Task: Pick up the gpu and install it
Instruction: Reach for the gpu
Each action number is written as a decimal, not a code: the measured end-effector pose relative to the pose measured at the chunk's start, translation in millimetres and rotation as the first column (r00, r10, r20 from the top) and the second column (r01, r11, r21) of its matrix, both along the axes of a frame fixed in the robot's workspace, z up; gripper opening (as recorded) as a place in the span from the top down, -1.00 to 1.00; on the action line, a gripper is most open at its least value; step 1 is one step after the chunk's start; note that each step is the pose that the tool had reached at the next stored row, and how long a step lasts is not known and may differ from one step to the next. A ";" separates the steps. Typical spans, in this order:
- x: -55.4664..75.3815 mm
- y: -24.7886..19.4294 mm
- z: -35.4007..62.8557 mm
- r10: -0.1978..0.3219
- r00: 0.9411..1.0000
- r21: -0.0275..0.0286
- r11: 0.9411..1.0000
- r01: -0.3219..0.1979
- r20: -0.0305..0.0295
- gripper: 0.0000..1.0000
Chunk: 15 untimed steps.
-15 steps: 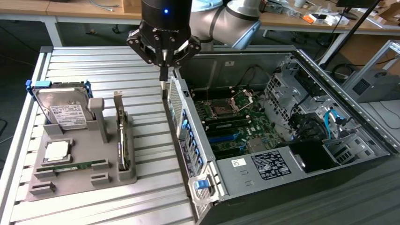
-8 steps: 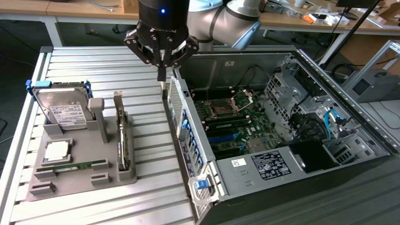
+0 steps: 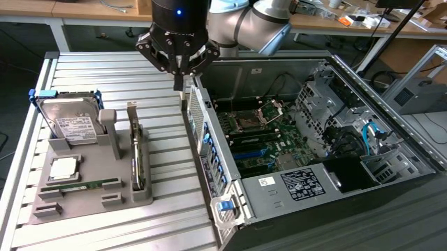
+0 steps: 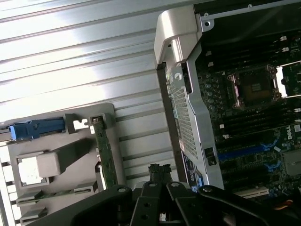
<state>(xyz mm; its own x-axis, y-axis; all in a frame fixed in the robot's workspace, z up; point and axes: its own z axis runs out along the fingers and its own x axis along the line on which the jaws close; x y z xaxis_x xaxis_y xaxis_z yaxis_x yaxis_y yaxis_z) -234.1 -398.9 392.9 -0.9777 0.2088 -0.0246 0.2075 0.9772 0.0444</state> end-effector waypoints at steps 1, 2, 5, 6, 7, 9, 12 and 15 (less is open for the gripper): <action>-0.4 0.0 0.0 0.000 1.000 0.000 1.000 0.000 0.000 0.79; -0.8 0.0 0.0 0.000 1.000 0.000 1.000 0.000 0.000 0.79; -2.3 0.0 -0.1 0.000 1.000 0.000 1.000 0.000 0.000 0.79; -2.7 0.0 0.0 0.000 1.000 0.000 1.000 0.000 0.000 0.79; -3.2 0.0 0.0 0.000 1.000 0.000 1.000 0.000 0.000 0.79; -4.0 0.0 0.0 0.000 1.000 0.000 1.000 0.000 0.000 0.79; -5.2 0.0 -0.1 0.000 1.000 0.000 1.000 0.000 0.000 0.79; -6.5 0.0 -0.1 0.000 1.000 0.000 1.000 0.000 0.000 0.79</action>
<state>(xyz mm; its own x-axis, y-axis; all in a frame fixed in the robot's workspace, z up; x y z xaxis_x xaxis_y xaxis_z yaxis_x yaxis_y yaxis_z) -240.7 -398.9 392.8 -0.9777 0.2088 -0.0246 0.2075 0.9772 0.0444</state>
